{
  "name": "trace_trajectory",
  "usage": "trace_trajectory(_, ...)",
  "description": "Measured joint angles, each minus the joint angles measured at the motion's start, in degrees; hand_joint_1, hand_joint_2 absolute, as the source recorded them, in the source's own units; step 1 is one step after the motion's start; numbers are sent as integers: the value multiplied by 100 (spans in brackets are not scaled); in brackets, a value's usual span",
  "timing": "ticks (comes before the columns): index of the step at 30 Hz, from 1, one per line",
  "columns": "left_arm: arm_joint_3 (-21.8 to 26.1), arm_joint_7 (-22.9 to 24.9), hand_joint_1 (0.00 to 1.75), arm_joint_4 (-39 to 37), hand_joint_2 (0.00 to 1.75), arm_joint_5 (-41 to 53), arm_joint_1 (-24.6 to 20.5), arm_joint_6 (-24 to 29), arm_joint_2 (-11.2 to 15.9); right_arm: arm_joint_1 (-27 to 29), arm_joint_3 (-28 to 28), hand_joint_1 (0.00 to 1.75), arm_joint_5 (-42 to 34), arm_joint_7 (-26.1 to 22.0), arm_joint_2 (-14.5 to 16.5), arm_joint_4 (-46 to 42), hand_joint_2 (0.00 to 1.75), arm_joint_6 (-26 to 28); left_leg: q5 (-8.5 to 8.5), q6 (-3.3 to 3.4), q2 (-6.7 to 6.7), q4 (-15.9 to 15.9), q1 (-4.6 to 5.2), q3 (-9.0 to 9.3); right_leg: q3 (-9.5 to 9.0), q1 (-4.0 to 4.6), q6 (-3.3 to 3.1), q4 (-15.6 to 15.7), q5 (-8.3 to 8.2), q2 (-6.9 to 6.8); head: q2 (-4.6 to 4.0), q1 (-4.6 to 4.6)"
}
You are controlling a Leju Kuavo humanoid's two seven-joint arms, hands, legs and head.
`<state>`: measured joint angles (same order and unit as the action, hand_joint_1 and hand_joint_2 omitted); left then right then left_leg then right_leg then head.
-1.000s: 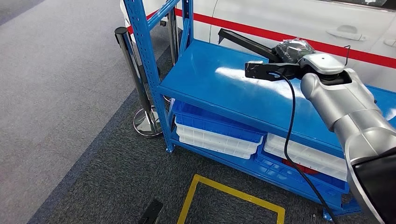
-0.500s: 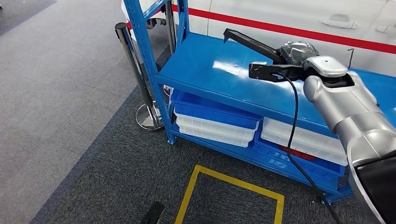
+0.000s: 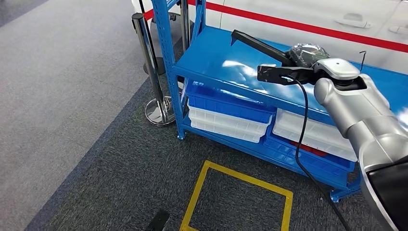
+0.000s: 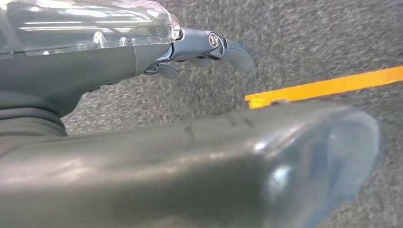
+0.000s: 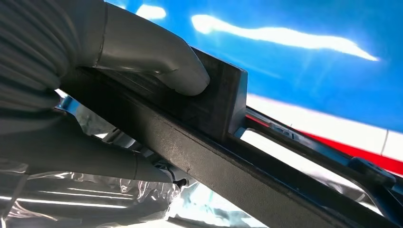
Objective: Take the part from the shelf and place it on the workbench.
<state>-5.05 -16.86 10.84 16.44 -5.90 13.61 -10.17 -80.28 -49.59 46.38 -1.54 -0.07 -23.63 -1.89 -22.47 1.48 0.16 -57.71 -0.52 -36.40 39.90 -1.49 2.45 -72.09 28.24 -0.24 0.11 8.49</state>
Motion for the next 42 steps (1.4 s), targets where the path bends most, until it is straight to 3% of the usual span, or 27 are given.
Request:
trace_trajectory(1, 0, -7, 0, 0, 0, 0, 7, 3, -1, 1, 4, 175, -5, -1, -1, -1, 175, -3, 33, -27, 0, -41, -2, -76, -255, -6, -3, 338, -82, 1, 0, 1)
trace_trajectory(3, 1, -13, 0, 1, 0, 0, 9, 10, -5, 11, 13, 175, -20, -13, -2, -5, 175, -5, 92, -91, 0, -116, 11, -190, -692, 15, -44, 1002, -32, 13, 1, 1)
trace_trajectory(5, 1, -15, 0, 1, 0, -6, 14, 21, -8, 46, 17, 175, -49, -45, -17, -4, 175, -7, 171, -157, -2, -129, 27, -241, -806, 50, -116, 1245, 42, 24, 1, 1)
trace_trajectory(7, 2, -27, 0, -1, 0, -18, 40, 35, -7, 107, 19, 175, -80, -90, -41, 2, 175, 1, 164, -221, -7, -147, 17, -292, -738, 36, -214, 1251, -45, 6, 0, 1)
trace_trajectory(9, 3, -44, 0, -2, 0, -26, 74, 50, -5, 173, 20, 175, -97, -122, -70, 5, 175, 19, -203, -272, -10, -475, -4, -425, -637, 19, -313, 1269, -162, -16, 0, 1)
trace_trajectory(11, 3, -58, 0, -2, 0, -26, 91, 61, -3, 227, 21, 175, -102, -143, -105, 10, 175, 33, -743, -305, -9, -1176, -15, -604, -500, 33, -360, 1263, -275, -19, 0, 1)
trace_trajectory(12, 3, -63, 0, -2, 0, -27, 93, 66, -2, 254, 21, 175, -103, -150, -117, 13, 175, 39, -891, -314, -9, -1504, -17, -657, -431, 42, -366, 1260, -329, -15, 0, 1)
trace_trajectory(13, 3, -67, 0, -2, 0, -29, 92, 73, -1, 283, 21, 175, -98, -150, -132, 15, 175, 59, -918, -316, -8, -1710, -17, -650, -360, 51, -366, 1255, -384, -10, 0, 1)
trace_trajectory(14, 3, -71, 0, -2, 0, -31, 91, 81, -1, 314, 21, 175, -85, -134, -147, 17, 175, 103, -830, -305, -9, -1725, -16, -552, -291, 62, -363, 1250, -437, -5, 0, 1)
trace_trajectory(16, 6, -78, 0, -2, 0, -36, 89, 99, 1, 358, 23, 175, -45, -88, -186, 17, 175, 244, -568, -233, -12, -1207, 2, -93, -172, 83, -344, 1242, -539, 5, 0, 1)
trace_trajectory(18, 11, -80, 0, -2, 0, -37, 82, 114, 9, 373, 31, 175, -25, -70, -239, 17, 175, 365, -551, -147, -16, -444, 40, 437, -98, 96, -299, 1245, -628, -1, 1, 2)
trace_trajectory(20, 19, -80, 0, -2, 0, -42, 80, 124, 19, 388, 50, 175, -49, -87, -299, 25, 175, 424, -601, -107, -20, -81, 85, 627, -72, 74, -231, 1281, -729, -20, 1, 1)
trace_trajectory(22, 26, -79, 0, -2, 0, -65, 87, 133, 29, 436, 87, 175, -89, -107, -374, 41, 175, 465, -466, -69, -12, 25, 87, 585, -54, 61, -158, 1333, -794, -19, 0, 1)
trace_trajectory(23, 29, -80, 0, -2, 0, -80, 86, 135, 33, 462, 109, 175, -106, -111, -417, 50, 175, 486, -384, -33, -1, 81, 71, 557, -20, 64, -131, 1283, -704, -9, 0, -1)
trace_trajectory(25, 31, -81, 0, -2, 0, -103, 81, 134, 34, 511, 145, 175, -136, -114, -500, 74, 175, 532, -220, 19, 18, 144, 44, 447, 121, 57, -96, 847, -217, 12, 0, -2)
trace_trajectory(27, 32, -81, 0, -2, 0, -105, 81, 133, 36, 567, 172, 175, -170, -117, -557, 102, 175, 566, -95, 35, 19, 135, 44, 279, 272, 44, -58, 150, 246, 17, 0, -2)
trace_trajectory(28, 32, -80, 0, -2, 0, -105, 82, 134, 37, 605, 190, 175, -188, -120, -579, 117, 175, 590, -38, 28, 18, 120, 42, 192, 289, 31, -37, -100, 293, 17, 0, -3)
trace_trajectory(29, 33, -81, 0, -2, 0, -105, 83, 137, 37, 644, 211, 175, -207, -124, -595, 133, 175, 625, 17, 15, 18, 94, 36, 96, 235, 14, -16, -201, 207, 17, 0, -3)
trace_trajectory(31, 34, -85, 0, -2, 0, -106, 83, 142, 36, 706, 267, 175, -238, -131, -610, 157, 175, 736, 103, -36, 21, 1, 14, -105, -136, -30, 28, 145, -92, 16, 0, -3)
trace_trajectory(32, 34, -89, 0, -2, 0, -105, 80, 145, 37, 724, 292, 175, -249, -132, -611, 162, 175, 795, 137, -70, 21, -57, 11, -203, -401, -34, 47, 496, -113, 19, 1, -3)
trace_trajectory(34, 36, -93, 0, -2, 0, -100, 73, 150, 37, 751, 332, 175, -258, -133, -614, 167, 175, 875, 196, -139, 23, -142, 19, -318, -744, -16, -13, 1043, 24, 47, 1, 1)
trace_trajectory(35, 36, -88, 0, -2, 0, -97, 69, 152, 37, 769, 348, 175, -253, -144, -618, 172, 175, 901, 240, -173, 21, -148, 28, -341, -786, 9, -69, 1142, 84, 61, 1, 3)
trace_trajectory(37, 36, -72, 0, -2, 0, -95, 70, 157, 38, 816, 388, 175, -227, -171, -626, 183, 175, 981, 305, -241, 10, -141, 19, -372, -729, 10, -199, 1174, 19, 53, 0, 3)
trace_trajectory(38, 36, -64, 0, -2, 0, -96, 73, 159, 39, 839, 407, 175, -200, -177, -627, 185, 175, 1051, 234, -272, 4, -187, 10, -414, -686, 10, -257, 1175, -39, 41, 0, 4)
trace_trajectory(39, 37, -63, 0, -2, 0, -97, 76, 160, 40, 862, 422, 175, -167, -172, -629, 185, 175, 1136, 55, -299, 0, -332, -1, -476, -633, 3, -307, 1187, -102, 28, 0, 4)
trace_trajectory(42, 49, -79, 0, -2, 0, -102, 76, 161, 40, 959, 456, 175, -86, -144, -645, 186, 175, 1367, -754, -349, 3, -1349, -19, -707, -429, 24, -379, 1193, -286, 20, 0, 5)
